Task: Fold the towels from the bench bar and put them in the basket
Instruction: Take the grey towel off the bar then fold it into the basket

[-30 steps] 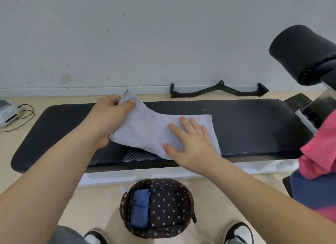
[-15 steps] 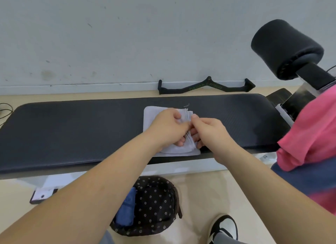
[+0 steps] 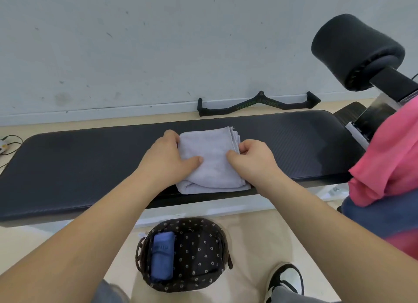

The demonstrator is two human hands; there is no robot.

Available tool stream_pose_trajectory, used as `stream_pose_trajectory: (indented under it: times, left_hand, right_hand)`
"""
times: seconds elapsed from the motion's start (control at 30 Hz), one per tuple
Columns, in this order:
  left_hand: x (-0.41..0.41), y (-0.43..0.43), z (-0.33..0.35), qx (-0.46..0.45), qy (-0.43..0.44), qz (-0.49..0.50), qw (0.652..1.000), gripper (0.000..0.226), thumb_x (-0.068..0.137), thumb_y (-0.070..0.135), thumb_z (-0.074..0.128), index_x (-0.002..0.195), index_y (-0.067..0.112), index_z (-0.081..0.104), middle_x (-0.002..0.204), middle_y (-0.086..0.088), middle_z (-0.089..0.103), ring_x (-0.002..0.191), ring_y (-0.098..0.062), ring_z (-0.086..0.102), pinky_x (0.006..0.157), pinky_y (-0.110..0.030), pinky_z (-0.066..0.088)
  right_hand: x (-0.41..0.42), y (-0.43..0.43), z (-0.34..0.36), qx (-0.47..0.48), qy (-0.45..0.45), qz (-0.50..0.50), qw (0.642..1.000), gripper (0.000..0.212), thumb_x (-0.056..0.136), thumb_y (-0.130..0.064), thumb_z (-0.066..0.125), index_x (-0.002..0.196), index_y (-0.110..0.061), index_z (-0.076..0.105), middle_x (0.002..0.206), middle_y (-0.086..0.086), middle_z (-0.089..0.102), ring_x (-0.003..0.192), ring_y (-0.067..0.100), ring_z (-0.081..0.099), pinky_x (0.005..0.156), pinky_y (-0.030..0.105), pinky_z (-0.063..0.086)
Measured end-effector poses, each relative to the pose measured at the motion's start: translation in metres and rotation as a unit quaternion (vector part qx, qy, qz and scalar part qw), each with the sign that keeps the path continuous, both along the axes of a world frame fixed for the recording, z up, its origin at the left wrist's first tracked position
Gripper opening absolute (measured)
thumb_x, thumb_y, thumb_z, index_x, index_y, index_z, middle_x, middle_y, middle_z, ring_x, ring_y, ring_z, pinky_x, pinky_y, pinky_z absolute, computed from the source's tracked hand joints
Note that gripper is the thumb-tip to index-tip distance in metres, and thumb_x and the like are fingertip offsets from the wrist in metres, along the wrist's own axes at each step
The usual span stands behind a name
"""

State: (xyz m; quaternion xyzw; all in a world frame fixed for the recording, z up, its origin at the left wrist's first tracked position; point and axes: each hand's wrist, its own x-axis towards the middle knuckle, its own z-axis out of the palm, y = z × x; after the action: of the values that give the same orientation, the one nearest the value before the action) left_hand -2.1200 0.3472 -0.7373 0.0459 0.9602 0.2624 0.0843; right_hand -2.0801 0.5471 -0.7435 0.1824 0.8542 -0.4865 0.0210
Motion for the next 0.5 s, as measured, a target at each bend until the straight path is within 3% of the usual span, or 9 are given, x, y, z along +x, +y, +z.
stream_pose_trajectory:
  times: [0.1,0.17,0.23,0.3,0.4,0.5]
  left_hand:
    - [0.006,0.001,-0.002,-0.021,-0.03,0.014,0.999,0.062,0.084,0.067,0.066,0.113,0.017,0.045,0.099,0.003,0.06,0.082,-0.013,0.059,0.059,-0.03,0.043]
    - [0.013,0.008,-0.007,-0.051,-0.012,0.006,0.999,0.062,0.087,0.07,0.06,0.115,0.016,0.047,0.099,0.002,0.06,0.085,-0.019,0.061,0.064,-0.034,0.047]
    - [0.02,0.013,-0.012,-0.084,0.025,0.003,0.996,0.06,0.089,0.071,0.055,0.112,0.017,0.045,0.095,0.002,0.057,0.084,-0.022,0.06,0.064,-0.035,0.047]
    - [0.022,0.014,-0.016,-0.082,0.04,0.008,0.996,0.056,0.089,0.071,0.055,0.107,0.019,0.043,0.09,0.004,0.056,0.08,-0.02,0.058,0.06,-0.034,0.043]
    - [0.018,0.01,-0.016,0.018,-0.015,0.032,0.999,0.048,0.086,0.062,0.065,0.099,0.018,0.053,0.088,0.005,0.061,0.08,-0.019,0.062,0.063,-0.036,0.049]
    - [0.013,0.002,-0.004,0.2,-0.092,0.086,0.972,0.03,0.087,0.041,0.073,0.091,0.012,0.063,0.086,-0.003,0.067,0.076,-0.019,0.064,0.063,-0.033,0.051]
  right_hand:
    - [-0.001,0.003,-0.003,0.023,0.001,-0.012,1.0,0.017,0.092,-0.02,0.058,0.091,-0.003,0.059,0.08,0.004,0.054,0.071,0.019,0.051,0.058,0.03,0.042]
    - [-0.001,0.001,-0.005,0.069,-0.005,-0.002,0.998,0.019,0.093,-0.024,0.059,0.106,-0.009,0.058,0.091,0.001,0.059,0.08,0.019,0.057,0.063,0.032,0.049]
    - [-0.001,-0.002,-0.006,0.165,0.001,0.025,0.986,0.034,0.094,-0.029,0.06,0.126,-0.019,0.05,0.115,0.001,0.054,0.093,0.021,0.06,0.074,0.039,0.056]
    - [0.0,-0.004,-0.008,0.294,0.057,0.066,0.952,0.057,0.095,-0.03,0.056,0.149,-0.024,0.038,0.134,0.004,0.042,0.11,0.024,0.053,0.084,0.043,0.054]
    - [0.0,-0.005,-0.016,0.35,0.087,0.132,0.923,0.067,0.092,-0.039,0.031,0.158,-0.026,0.034,0.153,0.01,0.033,0.134,0.032,0.039,0.104,0.049,0.044]
    - [0.001,-0.005,-0.023,0.315,0.005,0.172,0.933,0.075,0.088,-0.047,0.014,0.16,-0.031,0.028,0.171,0.01,0.006,0.156,0.032,0.004,0.126,0.052,0.012]
